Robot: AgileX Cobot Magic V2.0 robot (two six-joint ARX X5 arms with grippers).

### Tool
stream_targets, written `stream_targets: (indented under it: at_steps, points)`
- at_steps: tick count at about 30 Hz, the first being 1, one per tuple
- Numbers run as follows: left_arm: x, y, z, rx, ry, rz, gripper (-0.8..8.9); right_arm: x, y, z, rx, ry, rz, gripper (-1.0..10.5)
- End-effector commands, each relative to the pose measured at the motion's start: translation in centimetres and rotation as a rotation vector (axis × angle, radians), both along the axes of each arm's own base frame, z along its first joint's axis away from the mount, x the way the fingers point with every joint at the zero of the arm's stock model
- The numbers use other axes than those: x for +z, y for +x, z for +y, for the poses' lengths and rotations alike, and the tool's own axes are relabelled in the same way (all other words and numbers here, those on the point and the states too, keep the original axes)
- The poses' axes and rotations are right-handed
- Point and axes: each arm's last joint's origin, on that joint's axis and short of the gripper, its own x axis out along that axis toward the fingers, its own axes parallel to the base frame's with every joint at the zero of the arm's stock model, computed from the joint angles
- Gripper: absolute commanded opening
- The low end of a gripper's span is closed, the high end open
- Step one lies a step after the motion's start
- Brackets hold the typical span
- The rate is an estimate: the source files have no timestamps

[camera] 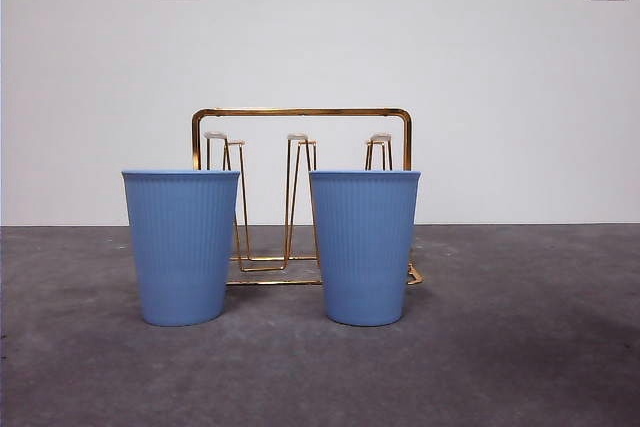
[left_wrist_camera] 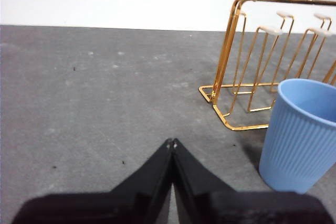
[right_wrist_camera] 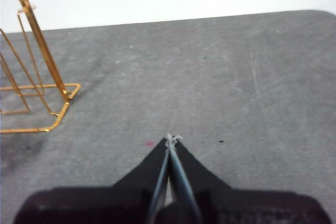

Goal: Pick up cup 1,put cup 1 in the cup rack,pick up cup 2,put cup 2 in the cup rack

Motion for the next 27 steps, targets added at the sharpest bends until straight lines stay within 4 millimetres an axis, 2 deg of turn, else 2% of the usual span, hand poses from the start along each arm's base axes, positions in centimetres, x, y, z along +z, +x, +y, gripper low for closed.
stream_targets:
  at_steps: [1,6,12,19,27]
  points:
    - [-0.2,0.0,0.0,0.008,-0.062,0.012,-0.02,-0.1,0.1,0.0,-0.008,0.064,-0.007,0.0]
    - [0.7,-0.1,-0.1,-0.033,-0.153,0.01,-0.06,0.7,-0.1,0.1,0.01,0.16,-0.023,-0.1]
    - [3.5,-0.8,-0.3,-0.053,-0.191,0.018,-0.06,3.4,-0.5,0.2,0.035,0.239,-0.071,-0.1]
    - [8.0,-1.9,-0.6,-0.148,-0.201,0.021,-0.06,7.7,-1.1,0.5,0.138,0.259,0.015,-0.1]
    - [12.1,-2.6,-1.0,-0.3,-0.216,0.129,-0.06,13.8,-1.5,1.0,0.351,0.146,0.177,-0.1]
